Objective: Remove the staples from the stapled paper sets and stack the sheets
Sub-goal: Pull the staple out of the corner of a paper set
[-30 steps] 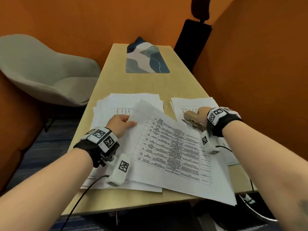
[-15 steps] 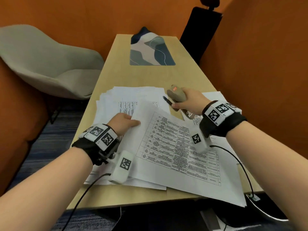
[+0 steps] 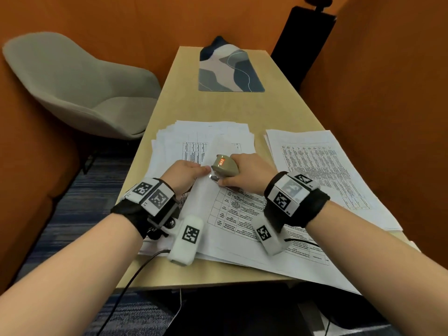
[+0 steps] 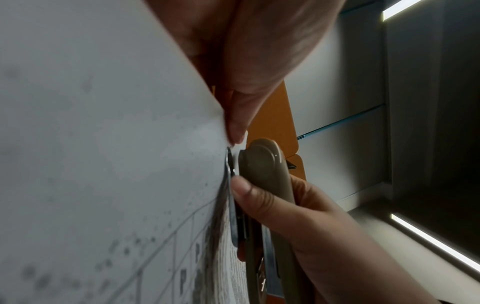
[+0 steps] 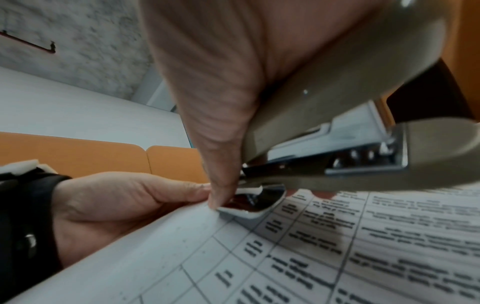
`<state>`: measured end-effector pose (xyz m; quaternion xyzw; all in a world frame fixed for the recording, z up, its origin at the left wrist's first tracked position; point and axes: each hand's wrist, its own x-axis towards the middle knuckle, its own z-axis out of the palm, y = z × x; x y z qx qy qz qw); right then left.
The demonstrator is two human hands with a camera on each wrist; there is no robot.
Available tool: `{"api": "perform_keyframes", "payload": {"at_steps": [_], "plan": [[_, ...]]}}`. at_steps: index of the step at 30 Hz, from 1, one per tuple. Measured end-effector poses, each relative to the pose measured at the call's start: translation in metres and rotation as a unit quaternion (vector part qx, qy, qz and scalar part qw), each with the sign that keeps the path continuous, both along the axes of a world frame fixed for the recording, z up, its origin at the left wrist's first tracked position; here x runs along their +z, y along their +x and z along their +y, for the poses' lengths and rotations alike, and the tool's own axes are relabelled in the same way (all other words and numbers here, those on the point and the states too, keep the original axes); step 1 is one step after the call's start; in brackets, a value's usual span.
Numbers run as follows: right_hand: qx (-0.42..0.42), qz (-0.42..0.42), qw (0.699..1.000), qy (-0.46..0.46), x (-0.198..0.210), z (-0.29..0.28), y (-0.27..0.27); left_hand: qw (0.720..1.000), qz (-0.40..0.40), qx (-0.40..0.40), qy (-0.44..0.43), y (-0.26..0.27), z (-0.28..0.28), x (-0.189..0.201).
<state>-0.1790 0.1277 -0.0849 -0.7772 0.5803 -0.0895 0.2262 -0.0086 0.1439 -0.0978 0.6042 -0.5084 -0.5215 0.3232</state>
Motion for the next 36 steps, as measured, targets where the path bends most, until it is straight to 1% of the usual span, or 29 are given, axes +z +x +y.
{"api": "perform_keyframes", "payload": {"at_steps": [4, 7, 16, 22, 24, 26, 28, 30, 33, 36], "plan": [[-0.002, -0.004, 1.000, -0.001, 0.000, 0.001, 0.003, 0.999, 0.028, 0.012, -0.010, -0.003, 0.002, -0.001], [-0.014, -0.008, 1.000, -0.024, 0.000, 0.002, 0.005, 0.998, 0.058, 0.025, -0.006, -0.005, 0.003, -0.003], [-0.052, -0.018, 0.997, -0.061, -0.002, 0.009, 0.010, 0.995, 0.089, 0.049, 0.022, -0.009, 0.006, -0.003], [-0.029, 0.014, 0.992, -0.121, 0.004, 0.016, 0.012, 0.991, 0.082, 0.099, 0.028, -0.011, 0.007, -0.001], [-0.003, 0.045, 0.987, -0.157, 0.005, 0.018, 0.013, 0.991, 0.074, 0.105, 0.025, -0.010, 0.007, -0.005], [0.014, 0.057, 0.982, -0.180, 0.005, 0.019, 0.013, 0.992, 0.069, 0.103, 0.020, -0.010, 0.008, -0.007], [0.005, 0.047, 0.984, -0.171, 0.004, 0.019, 0.012, 0.993, 0.075, 0.088, 0.020, -0.011, 0.009, -0.006], [-0.016, 0.017, 0.990, -0.141, 0.003, 0.018, 0.011, 0.994, 0.084, 0.065, 0.023, -0.010, 0.009, -0.003], [-0.054, -0.069, 0.995, -0.049, 0.001, 0.012, 0.009, 0.994, 0.100, 0.021, 0.033, -0.004, 0.008, -0.002], [-0.082, -0.137, 0.987, 0.020, 0.000, 0.004, 0.007, 0.996, 0.087, -0.011, 0.026, -0.002, 0.011, 0.001]]}}
